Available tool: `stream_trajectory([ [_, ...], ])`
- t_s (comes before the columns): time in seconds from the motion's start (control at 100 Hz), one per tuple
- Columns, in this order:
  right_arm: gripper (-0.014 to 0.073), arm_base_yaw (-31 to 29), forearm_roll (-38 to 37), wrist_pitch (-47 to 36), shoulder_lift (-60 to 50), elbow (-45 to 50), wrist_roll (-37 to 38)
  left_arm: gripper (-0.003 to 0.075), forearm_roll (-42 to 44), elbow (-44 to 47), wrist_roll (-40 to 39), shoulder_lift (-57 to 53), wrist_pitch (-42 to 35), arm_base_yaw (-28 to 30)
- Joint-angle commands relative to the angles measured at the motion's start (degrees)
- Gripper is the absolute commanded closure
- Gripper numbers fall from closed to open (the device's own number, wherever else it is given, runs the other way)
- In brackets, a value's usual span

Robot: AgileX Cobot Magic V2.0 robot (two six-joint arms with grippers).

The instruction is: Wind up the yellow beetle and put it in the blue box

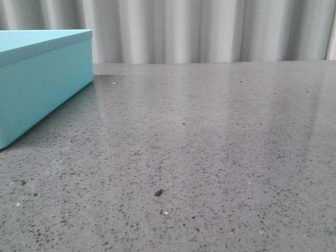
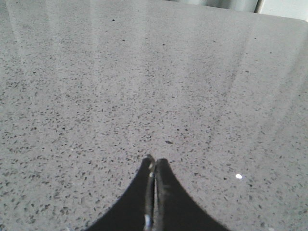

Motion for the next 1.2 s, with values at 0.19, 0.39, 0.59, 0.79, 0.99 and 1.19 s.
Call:
stream_trajectory([
  [0.19,0.0648,-0.28,-0.56,-1.29,-1.08,1.50,0.16,0.0741,-0.09,1.36,-0.32,0.52,-1.69,-0.56],
  [0.39,0.0648,-0.28,-0.56,-1.29,-1.08,1.50,0.16,0.0741,-0.09,1.36,-0.32,0.42,-1.56,-0.56],
  [0.59,0.0648,-0.28,-0.56,-1.29,-1.08,1.50,0.16,0.0741,-0.09,1.36,-0.32,0.42,-1.56,-0.56],
  [0.79,0.0648,-0.28,-0.56,-1.29,-1.08,1.50,0.16,0.0741,-0.09,1.36,-0.32,0.42,-5.79,-0.56],
  [0.99,0.0648,-0.28,-0.56,-1.29,-1.08,1.50,0.16,0.0741,12.92,1.36,-2.52,0.42,-2.83,-0.56],
  [1.19,0.0648,-0.28,-0.56,-1.29,-1.08,1.50,0.16,0.0741,56.08,1.36,-45.32,0.42,-6.22,-0.32],
])
